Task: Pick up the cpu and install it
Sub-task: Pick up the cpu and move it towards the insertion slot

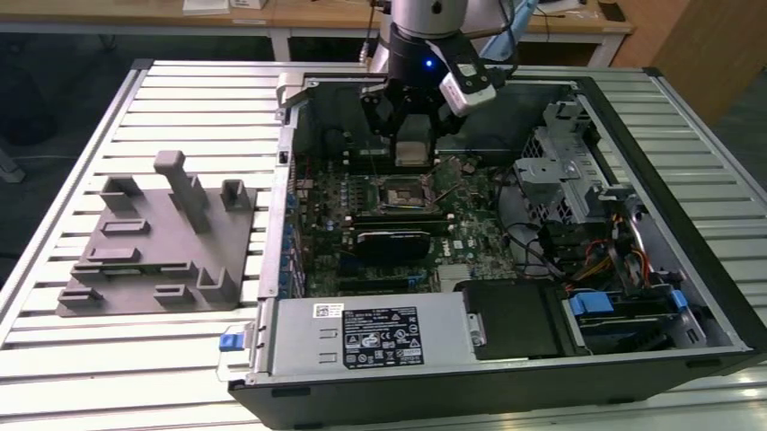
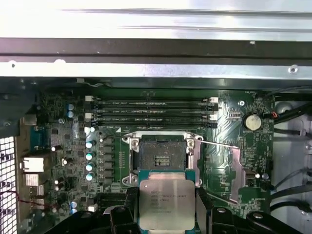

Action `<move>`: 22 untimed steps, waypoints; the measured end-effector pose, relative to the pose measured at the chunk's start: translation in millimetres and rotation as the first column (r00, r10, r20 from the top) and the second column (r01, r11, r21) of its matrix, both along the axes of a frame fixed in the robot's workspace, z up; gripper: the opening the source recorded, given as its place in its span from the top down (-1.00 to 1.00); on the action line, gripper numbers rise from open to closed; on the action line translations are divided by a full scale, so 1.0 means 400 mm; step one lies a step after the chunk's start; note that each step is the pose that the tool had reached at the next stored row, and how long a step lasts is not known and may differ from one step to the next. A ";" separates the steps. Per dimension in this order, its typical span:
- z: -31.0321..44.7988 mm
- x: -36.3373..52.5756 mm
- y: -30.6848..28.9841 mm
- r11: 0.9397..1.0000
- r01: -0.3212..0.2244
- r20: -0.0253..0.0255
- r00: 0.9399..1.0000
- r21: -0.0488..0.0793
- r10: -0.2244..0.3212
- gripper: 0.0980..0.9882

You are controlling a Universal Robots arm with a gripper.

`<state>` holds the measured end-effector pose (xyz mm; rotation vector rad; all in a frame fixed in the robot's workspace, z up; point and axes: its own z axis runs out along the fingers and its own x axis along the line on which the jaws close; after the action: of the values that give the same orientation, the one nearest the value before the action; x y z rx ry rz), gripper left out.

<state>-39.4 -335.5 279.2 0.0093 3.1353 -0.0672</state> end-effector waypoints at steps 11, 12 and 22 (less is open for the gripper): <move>-0.050 0.000 -0.011 1.000 0.000 0.000 1.000 0.010 0.000 0.00; -0.054 0.000 -0.011 1.000 0.000 0.000 1.000 0.011 0.000 0.00; -0.084 0.000 -0.022 0.998 0.000 0.000 1.000 0.061 0.000 0.00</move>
<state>-39.5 -344.1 245.6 0.0096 3.1361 0.0285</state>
